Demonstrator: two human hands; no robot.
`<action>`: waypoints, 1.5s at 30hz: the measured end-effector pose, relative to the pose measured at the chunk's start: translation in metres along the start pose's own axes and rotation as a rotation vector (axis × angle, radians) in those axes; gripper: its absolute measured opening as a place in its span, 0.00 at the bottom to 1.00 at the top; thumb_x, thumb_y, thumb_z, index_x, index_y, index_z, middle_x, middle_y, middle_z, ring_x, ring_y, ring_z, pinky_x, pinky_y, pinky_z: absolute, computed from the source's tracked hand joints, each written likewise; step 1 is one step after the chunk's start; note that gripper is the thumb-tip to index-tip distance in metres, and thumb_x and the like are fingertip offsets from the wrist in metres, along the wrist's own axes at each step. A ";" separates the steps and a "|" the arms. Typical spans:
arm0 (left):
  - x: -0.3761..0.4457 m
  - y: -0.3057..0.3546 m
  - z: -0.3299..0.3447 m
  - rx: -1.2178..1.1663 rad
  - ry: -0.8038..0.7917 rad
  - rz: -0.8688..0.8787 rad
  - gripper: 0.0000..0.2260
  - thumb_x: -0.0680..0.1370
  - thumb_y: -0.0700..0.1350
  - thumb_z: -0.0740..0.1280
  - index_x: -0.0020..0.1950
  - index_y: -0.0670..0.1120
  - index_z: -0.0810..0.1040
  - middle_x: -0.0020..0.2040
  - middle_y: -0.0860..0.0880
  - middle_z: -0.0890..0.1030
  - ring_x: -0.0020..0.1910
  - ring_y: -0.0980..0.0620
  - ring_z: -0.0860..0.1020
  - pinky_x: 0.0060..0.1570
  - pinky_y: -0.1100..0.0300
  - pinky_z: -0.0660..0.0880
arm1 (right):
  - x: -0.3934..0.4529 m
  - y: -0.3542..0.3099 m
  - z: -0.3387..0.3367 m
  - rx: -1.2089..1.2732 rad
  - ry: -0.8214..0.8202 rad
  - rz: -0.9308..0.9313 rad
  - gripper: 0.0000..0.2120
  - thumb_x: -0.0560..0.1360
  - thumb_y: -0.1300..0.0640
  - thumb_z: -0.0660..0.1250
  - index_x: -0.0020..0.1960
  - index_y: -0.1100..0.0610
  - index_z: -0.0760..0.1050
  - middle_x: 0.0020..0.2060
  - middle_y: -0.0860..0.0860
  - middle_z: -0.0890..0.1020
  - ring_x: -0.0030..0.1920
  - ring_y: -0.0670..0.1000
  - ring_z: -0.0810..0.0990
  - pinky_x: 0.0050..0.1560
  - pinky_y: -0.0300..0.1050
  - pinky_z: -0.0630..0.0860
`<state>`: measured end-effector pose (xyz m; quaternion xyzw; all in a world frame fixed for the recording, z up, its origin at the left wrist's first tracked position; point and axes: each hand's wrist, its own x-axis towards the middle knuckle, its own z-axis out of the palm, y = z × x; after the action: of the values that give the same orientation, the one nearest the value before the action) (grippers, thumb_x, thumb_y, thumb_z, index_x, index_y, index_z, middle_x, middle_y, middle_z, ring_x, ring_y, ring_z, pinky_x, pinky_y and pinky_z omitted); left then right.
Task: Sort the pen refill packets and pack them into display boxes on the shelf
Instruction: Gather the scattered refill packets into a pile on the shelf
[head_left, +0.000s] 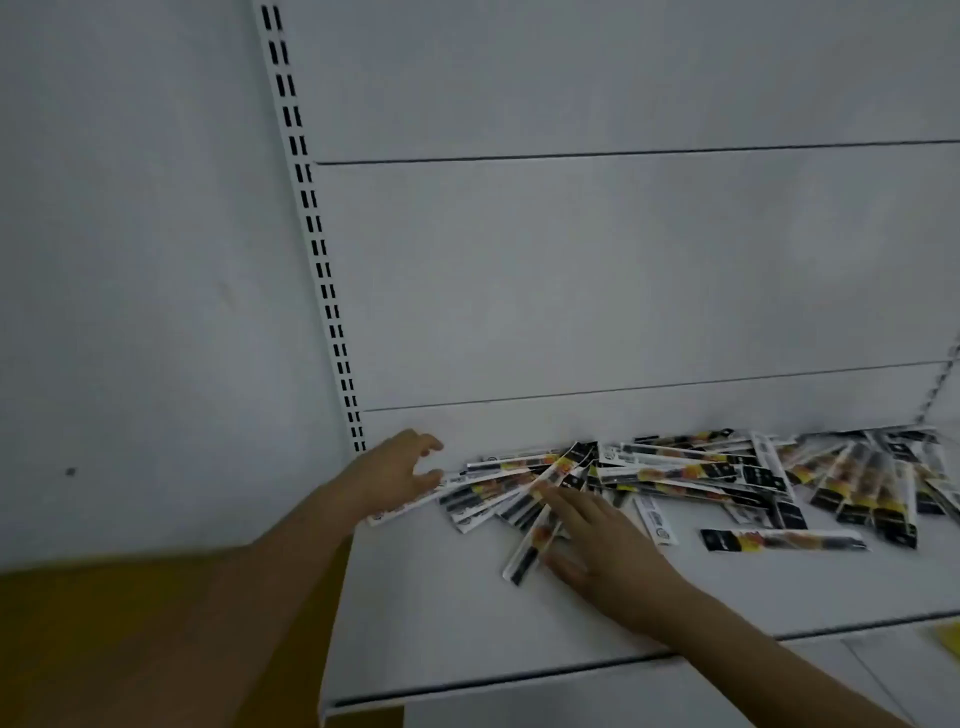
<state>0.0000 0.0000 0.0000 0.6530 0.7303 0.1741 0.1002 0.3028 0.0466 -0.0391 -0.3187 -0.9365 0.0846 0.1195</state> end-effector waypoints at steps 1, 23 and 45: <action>0.000 -0.007 0.006 0.009 -0.028 -0.030 0.23 0.80 0.55 0.65 0.73 0.50 0.68 0.66 0.47 0.73 0.61 0.54 0.72 0.61 0.60 0.71 | 0.006 -0.001 0.005 0.007 0.027 -0.004 0.33 0.78 0.36 0.52 0.79 0.47 0.49 0.77 0.44 0.58 0.75 0.47 0.58 0.73 0.42 0.57; 0.033 -0.008 0.032 -0.111 0.117 0.217 0.05 0.75 0.45 0.71 0.50 0.49 0.84 0.44 0.52 0.78 0.43 0.54 0.77 0.46 0.53 0.77 | 0.034 -0.013 0.037 -0.021 0.089 0.159 0.29 0.79 0.37 0.49 0.77 0.46 0.60 0.76 0.42 0.62 0.74 0.46 0.60 0.75 0.50 0.59; 0.058 0.018 0.059 -0.005 -0.064 0.151 0.17 0.72 0.55 0.73 0.55 0.46 0.81 0.53 0.46 0.76 0.54 0.49 0.75 0.55 0.60 0.71 | 0.035 -0.005 0.041 0.067 0.262 0.290 0.22 0.79 0.45 0.59 0.73 0.45 0.67 0.72 0.44 0.69 0.74 0.48 0.61 0.74 0.47 0.60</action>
<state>0.0313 0.0657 -0.0421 0.7113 0.6748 0.1620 0.1116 0.2613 0.0609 -0.0711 -0.4542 -0.8539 0.0900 0.2374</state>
